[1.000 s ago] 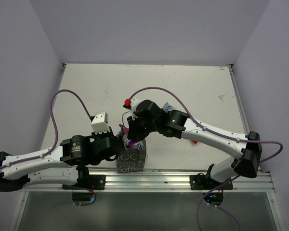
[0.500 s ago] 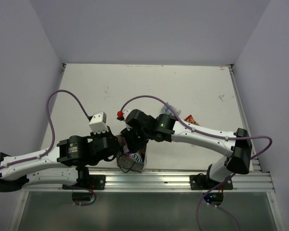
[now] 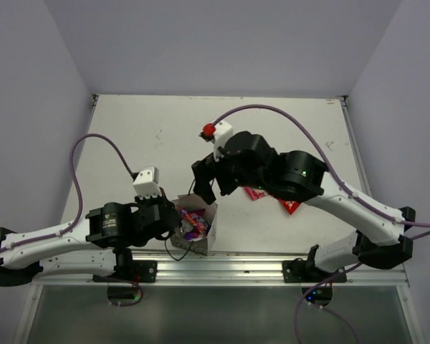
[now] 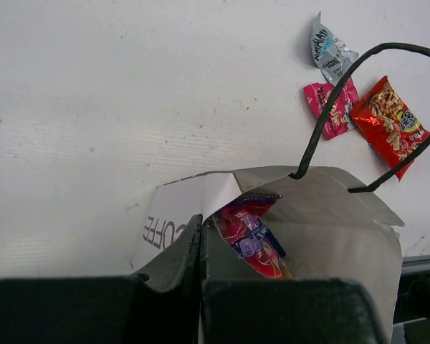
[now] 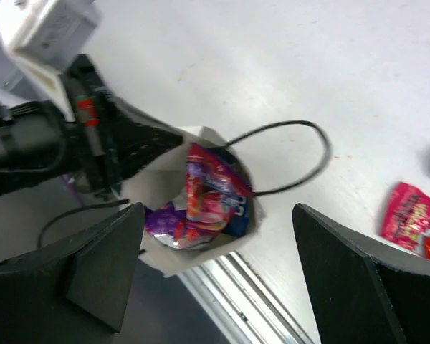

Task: Place the snacks into the paper bag

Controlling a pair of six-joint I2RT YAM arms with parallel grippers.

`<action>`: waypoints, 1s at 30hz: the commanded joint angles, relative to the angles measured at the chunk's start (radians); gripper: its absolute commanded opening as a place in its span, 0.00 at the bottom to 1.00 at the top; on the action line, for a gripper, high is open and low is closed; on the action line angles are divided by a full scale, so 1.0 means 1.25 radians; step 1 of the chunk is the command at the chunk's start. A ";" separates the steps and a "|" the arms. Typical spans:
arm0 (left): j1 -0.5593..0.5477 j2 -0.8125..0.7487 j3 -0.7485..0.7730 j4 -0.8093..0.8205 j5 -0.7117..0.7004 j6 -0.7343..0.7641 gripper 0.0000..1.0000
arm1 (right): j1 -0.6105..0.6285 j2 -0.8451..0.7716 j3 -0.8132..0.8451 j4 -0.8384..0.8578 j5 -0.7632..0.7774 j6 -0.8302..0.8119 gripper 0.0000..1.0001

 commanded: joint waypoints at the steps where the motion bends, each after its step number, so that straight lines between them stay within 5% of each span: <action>1: 0.002 -0.011 -0.010 0.056 -0.041 0.027 0.00 | -0.092 -0.066 -0.091 -0.076 0.092 -0.008 0.89; 10: 0.002 -0.006 -0.011 0.091 -0.034 0.059 0.00 | -0.561 -0.150 -0.584 0.106 0.027 -0.040 0.90; 16: 0.002 -0.005 -0.007 0.094 -0.031 0.066 0.00 | -0.671 -0.032 -0.650 0.200 0.008 -0.100 0.90; 24: 0.002 -0.024 -0.009 0.069 -0.031 0.047 0.00 | -0.702 0.102 -0.660 0.257 0.027 -0.101 0.88; 27: 0.002 -0.029 -0.010 0.059 -0.033 0.039 0.00 | -0.704 0.140 -0.667 0.270 0.027 -0.095 0.74; 30: 0.002 -0.033 -0.010 0.054 -0.036 0.038 0.00 | -0.705 0.141 -0.679 0.273 0.043 -0.096 0.47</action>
